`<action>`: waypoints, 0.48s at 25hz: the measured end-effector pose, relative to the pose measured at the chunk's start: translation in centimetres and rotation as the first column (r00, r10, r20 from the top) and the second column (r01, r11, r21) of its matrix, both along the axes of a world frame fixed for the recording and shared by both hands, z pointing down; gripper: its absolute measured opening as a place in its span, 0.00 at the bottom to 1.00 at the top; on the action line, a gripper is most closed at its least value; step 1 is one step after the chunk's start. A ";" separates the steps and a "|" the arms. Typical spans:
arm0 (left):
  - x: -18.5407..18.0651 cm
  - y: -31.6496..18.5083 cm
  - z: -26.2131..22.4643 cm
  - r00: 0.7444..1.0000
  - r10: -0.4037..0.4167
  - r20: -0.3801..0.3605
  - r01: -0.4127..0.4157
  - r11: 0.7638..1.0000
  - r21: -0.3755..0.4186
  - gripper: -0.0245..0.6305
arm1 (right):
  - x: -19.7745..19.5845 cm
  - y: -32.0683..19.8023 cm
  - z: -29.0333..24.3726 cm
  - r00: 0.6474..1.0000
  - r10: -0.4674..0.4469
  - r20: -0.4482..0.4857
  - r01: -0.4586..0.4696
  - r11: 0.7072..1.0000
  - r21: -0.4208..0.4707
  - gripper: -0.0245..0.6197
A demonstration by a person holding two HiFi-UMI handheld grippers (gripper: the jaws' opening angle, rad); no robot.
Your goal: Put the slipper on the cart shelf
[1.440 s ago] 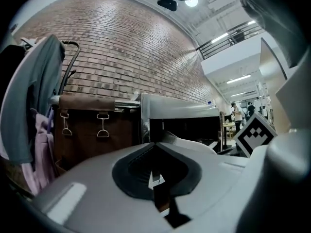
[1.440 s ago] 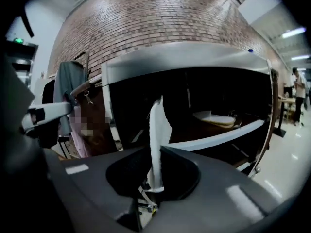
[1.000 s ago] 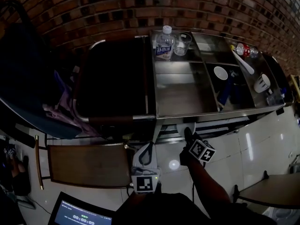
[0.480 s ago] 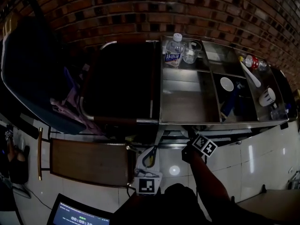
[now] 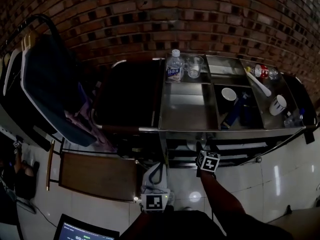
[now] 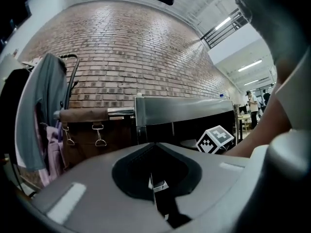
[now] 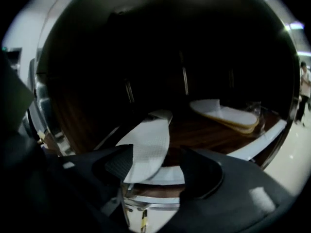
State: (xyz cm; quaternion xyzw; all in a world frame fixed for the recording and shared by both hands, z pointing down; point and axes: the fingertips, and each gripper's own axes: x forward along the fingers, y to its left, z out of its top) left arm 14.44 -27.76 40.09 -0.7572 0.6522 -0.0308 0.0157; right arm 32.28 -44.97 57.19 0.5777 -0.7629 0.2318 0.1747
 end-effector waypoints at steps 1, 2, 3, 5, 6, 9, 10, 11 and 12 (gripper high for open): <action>0.4 0.4 -0.1 1.000 -0.004 -0.001 0.004 1.000 -0.002 0.06 | 0.4 0.3 -0.8 1.000 -0.016 -0.025 0.017 0.999 0.028 0.49; 0.7 0.7 -0.1 1.000 -0.008 -0.008 0.008 1.000 -0.007 0.06 | 0.6 0.6 -1.6 0.999 -0.034 -0.036 0.036 0.998 0.055 0.49; 0.9 1.0 0.0 1.000 -0.013 -0.018 0.013 1.000 -0.015 0.06 | 0.8 1.2 -2.4 0.998 -0.058 -0.040 0.062 0.995 0.082 0.49; 1.3 1.5 0.2 0.998 -0.028 -0.052 0.027 0.999 -0.036 0.06 | 0.8 3.0 -4.4 0.991 -0.120 -0.056 0.127 0.983 0.135 0.47; 1.5 1.7 0.3 0.997 -0.037 -0.071 0.033 0.998 -0.046 0.06 | 0.8 4.2 -5.4 0.986 -0.152 -0.074 0.162 0.974 0.160 0.45; 2.5 2.2 0.0 0.996 -0.047 -0.081 0.043 0.998 -0.051 0.06 | 1.2 8.2 -8.2 0.964 -0.232 -0.134 0.258 0.936 0.238 0.34; 2.9 2.4 0.0 0.996 -0.044 -0.071 0.041 0.998 -0.049 0.06 | 1.5 9.5 -9.0 0.956 -0.247 -0.155 0.281 0.923 0.262 0.27; 3.4 2.5 0.0 0.997 -0.041 -0.061 0.038 0.998 -0.049 0.06 | 1.7 10.6 -9.8 0.950 -0.259 -0.176 0.300 0.912 0.279 0.24; 3.8 2.7 -0.1 0.998 -0.037 -0.054 0.034 0.998 -0.049 0.06 | 2.0 11.7 -10.4 0.944 -0.269 -0.192 0.317 0.902 0.292 0.19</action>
